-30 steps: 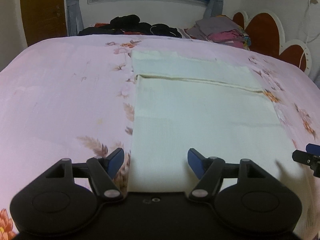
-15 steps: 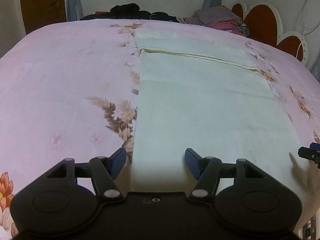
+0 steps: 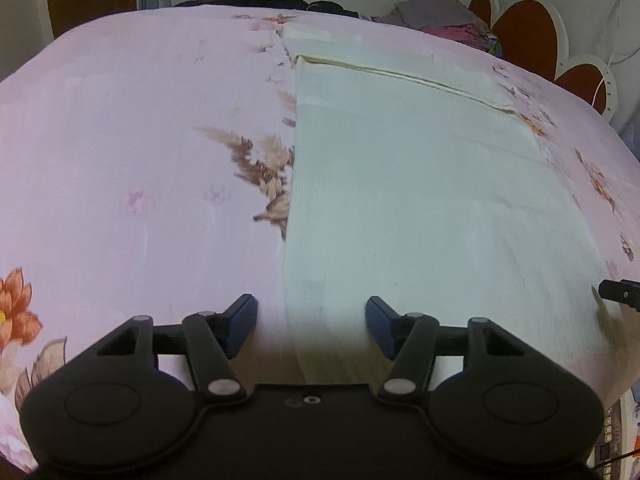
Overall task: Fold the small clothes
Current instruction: 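Close both tools on the end edge of the mint sweater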
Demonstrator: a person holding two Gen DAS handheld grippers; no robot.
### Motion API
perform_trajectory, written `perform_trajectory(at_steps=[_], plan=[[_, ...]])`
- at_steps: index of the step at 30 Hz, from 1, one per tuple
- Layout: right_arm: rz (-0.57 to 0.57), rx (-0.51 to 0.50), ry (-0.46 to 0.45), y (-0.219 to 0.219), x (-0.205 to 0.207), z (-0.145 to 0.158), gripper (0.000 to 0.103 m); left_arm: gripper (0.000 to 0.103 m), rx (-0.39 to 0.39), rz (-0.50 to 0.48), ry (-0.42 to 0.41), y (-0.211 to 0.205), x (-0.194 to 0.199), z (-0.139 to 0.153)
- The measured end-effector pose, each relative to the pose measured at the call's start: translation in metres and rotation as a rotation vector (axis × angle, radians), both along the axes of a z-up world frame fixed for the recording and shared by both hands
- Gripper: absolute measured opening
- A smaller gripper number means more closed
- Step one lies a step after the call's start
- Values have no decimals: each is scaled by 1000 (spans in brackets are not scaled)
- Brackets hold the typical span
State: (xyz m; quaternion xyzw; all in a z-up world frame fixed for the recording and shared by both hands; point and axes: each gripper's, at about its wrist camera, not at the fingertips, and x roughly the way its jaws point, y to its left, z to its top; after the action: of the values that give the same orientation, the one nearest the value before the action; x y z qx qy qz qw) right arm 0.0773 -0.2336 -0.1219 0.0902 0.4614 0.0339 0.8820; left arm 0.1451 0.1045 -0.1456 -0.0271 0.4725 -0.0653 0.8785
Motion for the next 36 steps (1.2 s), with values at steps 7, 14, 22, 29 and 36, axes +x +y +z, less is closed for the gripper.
perform_trajectory(at_steps=[7, 14, 22, 29, 36], plan=[[-7, -12, 13, -1, -9, -2, 65, 56, -39, -11, 17, -1, -8, -3], [-47, 3, 29, -11, -15, -5, 42, 47, -83, -7, 43, 1, -12, -6], [-61, 63, 78, -17, -22, -7, 33, 21, -163, -18, 101, 6, -11, -7], [-37, 79, 97, -8, -21, -6, 8, 7, -193, -34, 97, 3, -11, -9], [-26, 76, 54, -4, -24, 6, 5, 5, -223, -41, 42, 9, -13, 2]])
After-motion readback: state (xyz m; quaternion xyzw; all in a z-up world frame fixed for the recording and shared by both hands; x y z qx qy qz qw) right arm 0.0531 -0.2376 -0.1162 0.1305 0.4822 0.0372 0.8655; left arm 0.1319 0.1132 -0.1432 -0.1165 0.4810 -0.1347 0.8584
